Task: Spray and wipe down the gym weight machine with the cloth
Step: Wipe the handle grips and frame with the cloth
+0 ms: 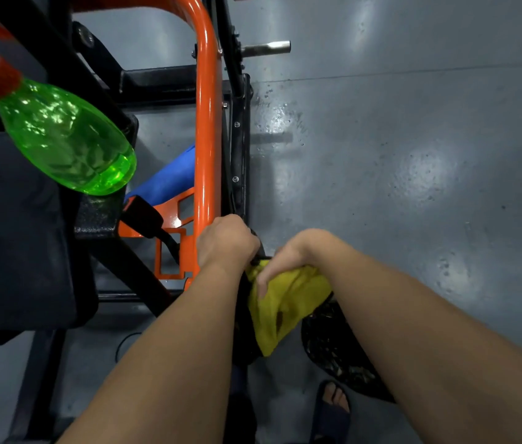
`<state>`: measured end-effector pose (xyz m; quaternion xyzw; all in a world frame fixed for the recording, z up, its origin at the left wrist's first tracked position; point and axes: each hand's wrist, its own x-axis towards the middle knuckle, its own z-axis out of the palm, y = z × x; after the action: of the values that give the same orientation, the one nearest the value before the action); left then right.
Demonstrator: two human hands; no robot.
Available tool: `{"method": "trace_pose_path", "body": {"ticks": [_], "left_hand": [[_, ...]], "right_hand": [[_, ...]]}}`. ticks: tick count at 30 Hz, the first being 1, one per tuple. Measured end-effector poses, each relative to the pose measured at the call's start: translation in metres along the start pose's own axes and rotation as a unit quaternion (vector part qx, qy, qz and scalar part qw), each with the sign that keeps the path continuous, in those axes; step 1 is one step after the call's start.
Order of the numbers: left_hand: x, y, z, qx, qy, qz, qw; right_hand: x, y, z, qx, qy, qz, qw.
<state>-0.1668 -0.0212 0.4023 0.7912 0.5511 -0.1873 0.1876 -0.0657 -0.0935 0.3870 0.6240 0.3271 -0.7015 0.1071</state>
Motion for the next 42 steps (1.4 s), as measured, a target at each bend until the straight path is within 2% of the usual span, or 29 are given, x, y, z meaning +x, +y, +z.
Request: {"method": "trace_pose_path", "body": {"ticks": [1, 3, 5, 10, 13, 15, 16, 18, 21, 25, 27, 33, 34, 35, 38, 42], "left_hand": [[0.0, -0.001, 0.001, 0.0, 0.004, 0.004, 1.0], [-0.002, -0.003, 0.001, -0.002, 0.008, 0.012, 1.0], [-0.002, -0.003, 0.0, 0.002, 0.01, 0.013, 1.0], [0.0, 0.0, -0.002, 0.015, -0.008, 0.007, 1.0], [0.0, 0.002, -0.004, 0.014, -0.012, -0.001, 1.0], [-0.001, 0.003, -0.004, 0.018, -0.011, -0.004, 1.0], [-0.002, 0.003, -0.005, 0.02, -0.011, -0.006, 1.0], [-0.002, 0.003, -0.004, 0.022, -0.013, -0.009, 1.0], [0.0, 0.004, -0.004, 0.021, -0.013, -0.006, 1.0], [0.004, 0.007, -0.002, 0.027, -0.021, 0.001, 0.999], [0.007, 0.007, -0.001, 0.028, -0.02, 0.003, 0.999], [0.006, 0.008, -0.004, 0.015, -0.031, -0.003, 0.999], [0.006, 0.008, -0.004, 0.014, -0.03, -0.004, 0.999], [0.006, 0.007, -0.003, 0.014, -0.029, -0.003, 0.999], [0.004, 0.007, -0.002, 0.015, -0.021, 0.001, 1.0], [0.005, 0.006, -0.001, 0.019, -0.006, 0.008, 1.0]], "right_hand": [[0.004, 0.007, -0.003, 0.08, -0.033, 0.001, 0.996], [0.01, 0.025, -0.002, 0.177, -0.022, -0.011, 0.984], [0.009, 0.048, -0.006, 0.192, 0.011, -0.007, 0.981], [-0.032, 0.109, -0.019, 0.209, 0.021, 0.039, 0.977], [-0.043, 0.127, -0.018, 0.21, 0.101, 0.025, 0.972], [-0.043, 0.14, -0.014, 0.28, 0.148, 0.005, 0.948], [-0.042, 0.147, -0.01, 0.341, 0.172, -0.007, 0.924], [-0.039, 0.165, 0.003, 0.487, 0.214, -0.036, 0.846], [-0.035, 0.18, 0.037, 0.664, 0.259, -0.076, 0.698], [-0.016, 0.183, 0.085, 0.785, 0.34, -0.143, 0.498], [-0.011, 0.174, 0.104, 0.835, 0.315, -0.169, 0.418], [-0.008, 0.129, 0.146, 0.922, 0.155, -0.28, 0.219], [-0.005, 0.118, 0.151, 0.927, 0.141, -0.271, 0.216], [-0.001, 0.105, 0.156, 0.931, 0.131, -0.255, 0.227], [0.009, 0.046, 0.159, 0.923, 0.113, -0.207, 0.303], [0.02, -0.001, 0.156, 0.911, 0.125, -0.178, 0.349]]}}
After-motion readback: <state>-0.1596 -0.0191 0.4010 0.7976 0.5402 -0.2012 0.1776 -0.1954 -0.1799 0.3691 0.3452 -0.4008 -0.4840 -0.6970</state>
